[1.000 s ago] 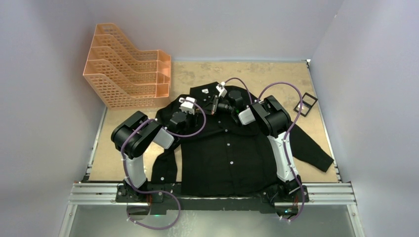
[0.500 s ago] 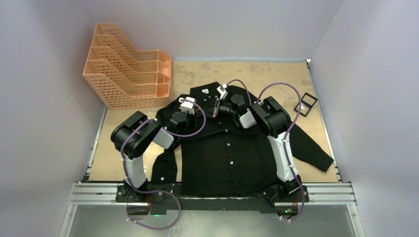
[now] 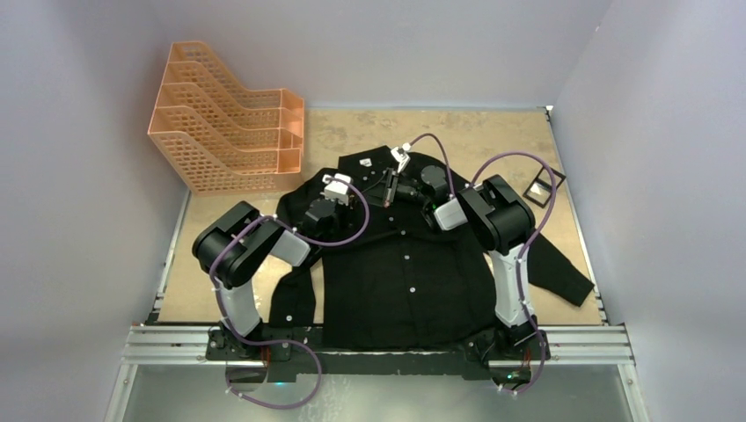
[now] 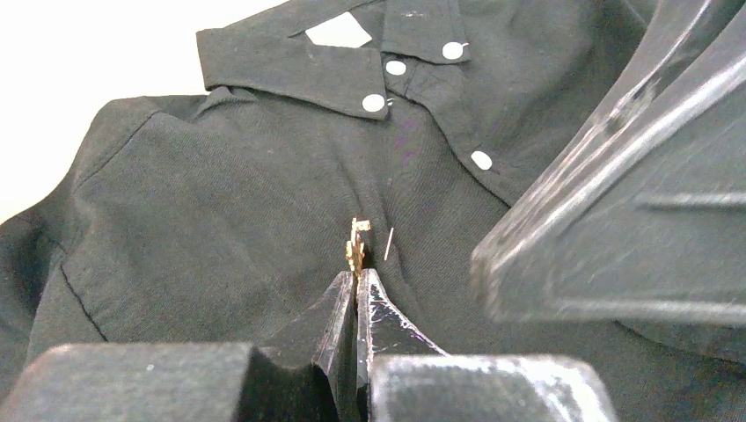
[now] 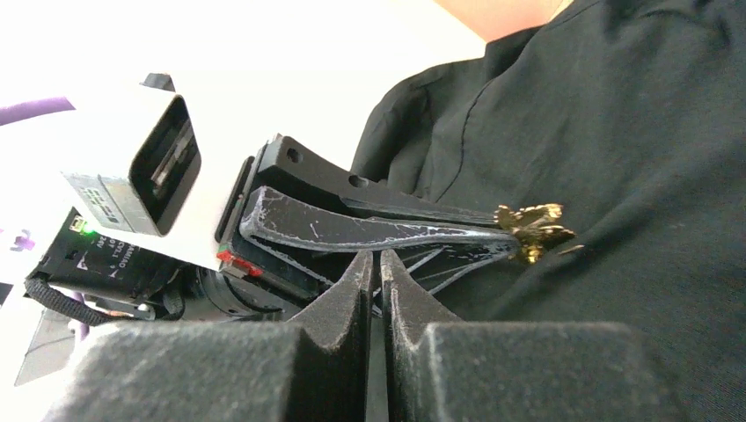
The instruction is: Remove the brooch from the garment
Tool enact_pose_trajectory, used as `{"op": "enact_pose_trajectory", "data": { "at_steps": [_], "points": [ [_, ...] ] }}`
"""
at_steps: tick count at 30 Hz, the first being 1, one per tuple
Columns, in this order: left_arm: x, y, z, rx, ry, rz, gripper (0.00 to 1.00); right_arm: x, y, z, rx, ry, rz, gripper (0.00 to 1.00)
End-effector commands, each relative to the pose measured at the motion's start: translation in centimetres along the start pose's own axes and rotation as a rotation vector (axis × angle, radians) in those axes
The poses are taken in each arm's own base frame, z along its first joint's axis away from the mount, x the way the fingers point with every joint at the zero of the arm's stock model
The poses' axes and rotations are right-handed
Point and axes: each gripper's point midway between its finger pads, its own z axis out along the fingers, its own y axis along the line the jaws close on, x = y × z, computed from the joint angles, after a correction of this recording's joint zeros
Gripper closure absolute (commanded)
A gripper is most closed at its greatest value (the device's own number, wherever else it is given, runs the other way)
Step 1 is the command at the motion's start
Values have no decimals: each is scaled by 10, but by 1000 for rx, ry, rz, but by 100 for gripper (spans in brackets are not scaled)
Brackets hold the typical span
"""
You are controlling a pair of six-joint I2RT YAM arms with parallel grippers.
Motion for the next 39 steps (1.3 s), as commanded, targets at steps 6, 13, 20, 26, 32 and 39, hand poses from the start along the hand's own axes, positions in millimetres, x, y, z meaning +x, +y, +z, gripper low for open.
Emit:
{"op": "enact_pose_trajectory", "data": {
  "at_steps": [6,13,20,26,32,39],
  "points": [
    [-26,1,-1,-44,-33,68,100,-27,-16,-20,140,-70,-61,89],
    [-25,3,-3,-80,-2,131,100,-24,-29,-20,188,-64,-49,89],
    [-26,12,-12,-146,25,191,100,-27,-35,-22,234,-70,-64,88],
    [-31,27,-26,-217,29,206,100,-33,-40,-24,287,-88,-87,87],
    [-29,51,-39,-355,49,194,100,-29,-58,-32,399,-71,-69,85],
    [-33,64,-53,-434,28,137,100,-18,-84,-44,534,-51,-8,84]
  ]
}}
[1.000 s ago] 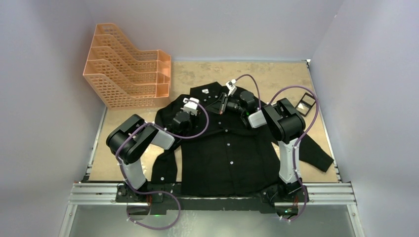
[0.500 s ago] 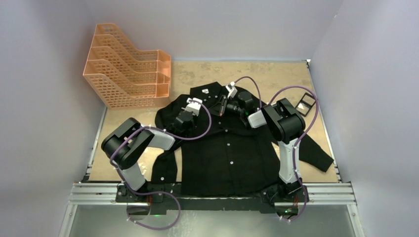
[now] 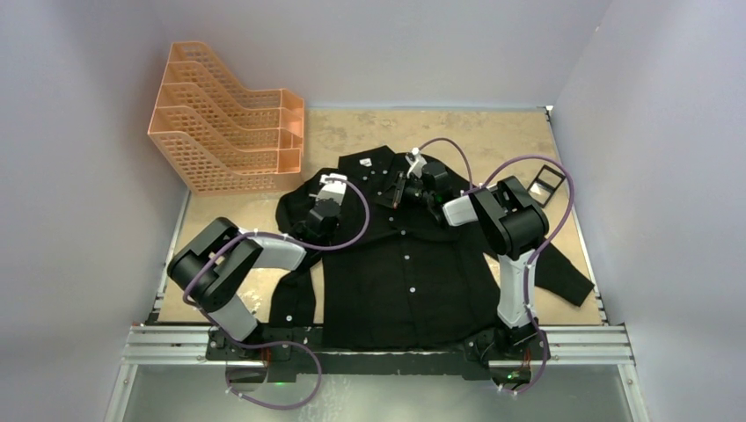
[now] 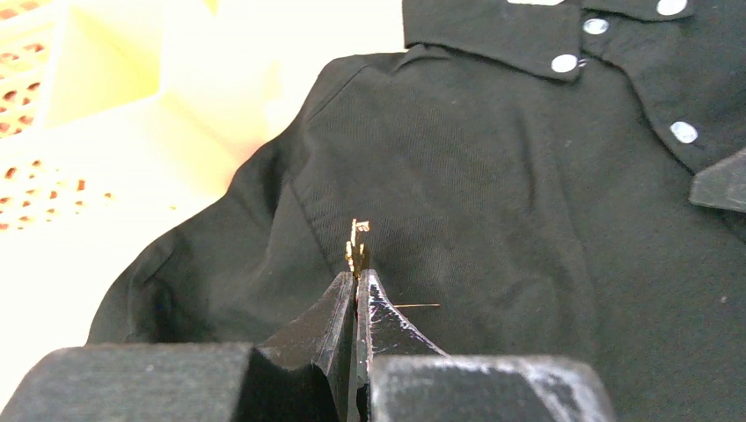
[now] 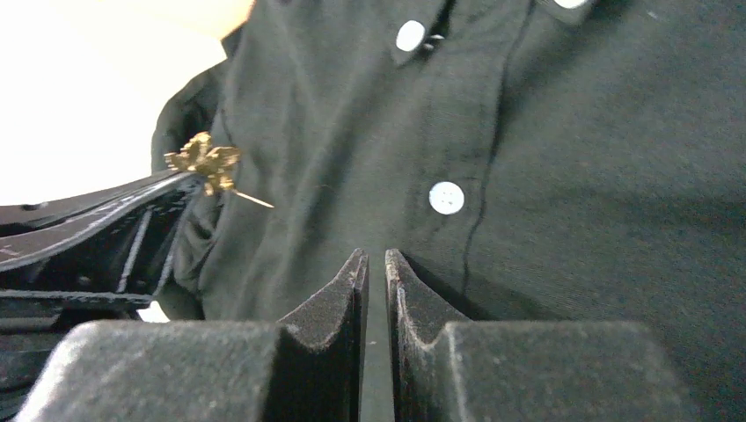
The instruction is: Remove the brooch from the garment
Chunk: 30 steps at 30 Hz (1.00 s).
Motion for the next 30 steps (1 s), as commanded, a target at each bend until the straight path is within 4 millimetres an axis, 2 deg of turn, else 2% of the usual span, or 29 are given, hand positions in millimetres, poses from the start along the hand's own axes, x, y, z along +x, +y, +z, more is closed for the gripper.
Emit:
{"op": "enact_pose_trajectory", "data": {
  "at_steps": [1,4,8,11,14,22,26,30],
  "points": [
    [-15,19,-12,-74,-40,-78,100,-12,-7,-1,89,-20,-22,84],
    [-28,24,-21,-67,-65,-115,100,-11,-9,-5,121,-16,-18,84],
    [-51,27,-37,-25,-109,-187,100,-22,1,-18,141,-52,-46,83],
    [-71,22,-48,42,-137,-231,100,-30,4,-27,182,-63,-83,82],
    [-89,12,-60,141,-165,-265,100,-41,16,-40,176,-114,-132,77],
    [-125,-26,-97,459,-267,-332,100,-43,48,-72,121,-143,-230,68],
    [-133,-45,-111,596,-291,-336,100,-34,56,-82,85,-133,-258,64],
    [-130,-51,-116,639,-295,-372,100,-21,61,-91,41,-129,-271,61]
  ]
}}
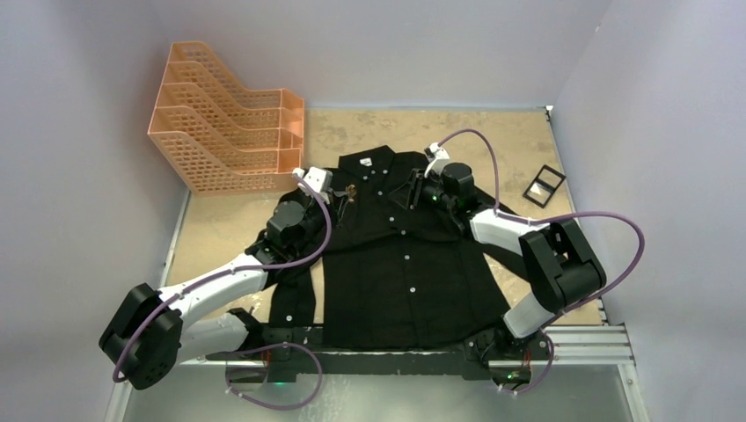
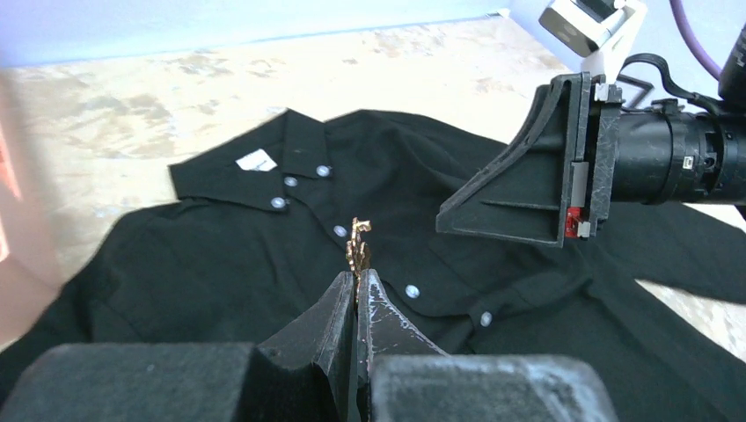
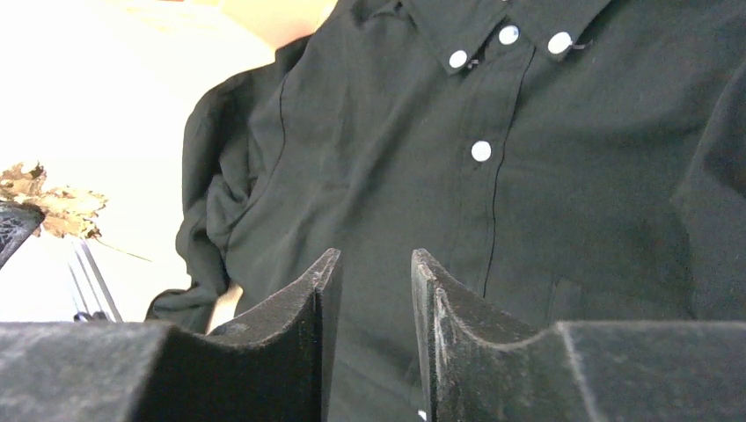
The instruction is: Remove the brooch from the garment
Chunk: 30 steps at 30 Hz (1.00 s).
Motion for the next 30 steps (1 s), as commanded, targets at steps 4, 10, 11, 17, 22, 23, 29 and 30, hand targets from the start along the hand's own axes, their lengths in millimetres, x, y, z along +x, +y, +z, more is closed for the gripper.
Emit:
{"op": "enact_pose_trajectory", "data": {
  "at_steps": [4,10,11,17,22,23,29,30],
  "points": [
    [-4,-29,-10,158,-39,-81,100,15,22,-18,-134,-13,-61,58],
    [-2,-46,-14,259,-56,-120,100,23,48,-12,-258,-10,-68,56],
    [-3,-48,-14,268,-61,-130,100,25,53,-11,-278,-12,-70,55],
    [-4,-58,-15,319,-70,-191,100,32,77,-7,-378,-25,-90,53],
    [-7,-64,-16,352,-80,-230,100,31,87,-9,-418,-34,-109,53],
    [-7,-65,-16,357,-78,-235,100,32,89,-9,-428,-35,-113,53],
    [-6,-59,-15,320,-84,-250,100,39,103,-15,-492,-25,-127,53],
    [-6,-56,-14,304,-85,-252,100,40,105,-17,-508,-23,-131,53]
  ]
}}
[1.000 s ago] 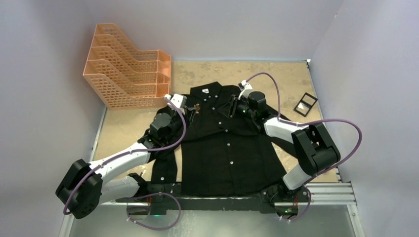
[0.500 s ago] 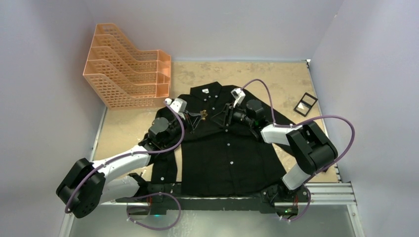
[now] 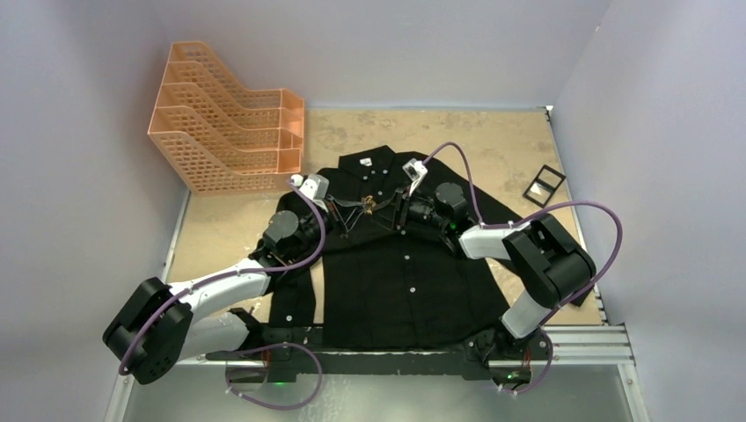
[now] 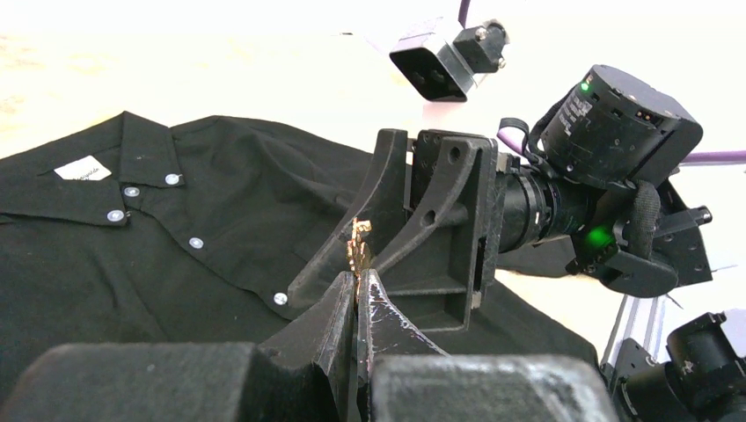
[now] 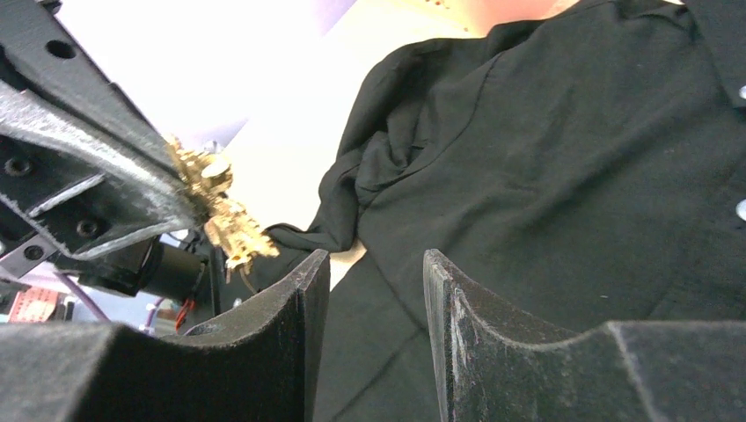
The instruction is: Remove the brooch from the garment
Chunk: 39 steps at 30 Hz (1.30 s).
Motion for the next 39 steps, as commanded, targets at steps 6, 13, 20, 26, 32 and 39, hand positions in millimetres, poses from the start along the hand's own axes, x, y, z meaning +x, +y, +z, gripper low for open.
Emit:
{"op": "enact_pose_trajectory", "data": {
  "at_steps": [6,13,20,26,32,39],
  "points": [
    [-8,10,-2,-60,-57,-29,100,0,33,-5,-153,-10,-44,54],
    [0,18,-3,-97,-34,-38,100,-1,40,-7,-180,-15,-43,54],
    [7,20,-5,-107,-10,-49,100,-1,47,-7,-236,-34,7,54],
    [15,19,-8,-101,13,-69,100,-2,50,-4,-276,-58,66,54],
    [27,22,-13,-108,44,-72,100,-4,54,-4,-297,-65,114,54],
    [35,14,-17,-65,75,-98,100,-5,51,-2,-280,-51,120,54]
  ]
}}
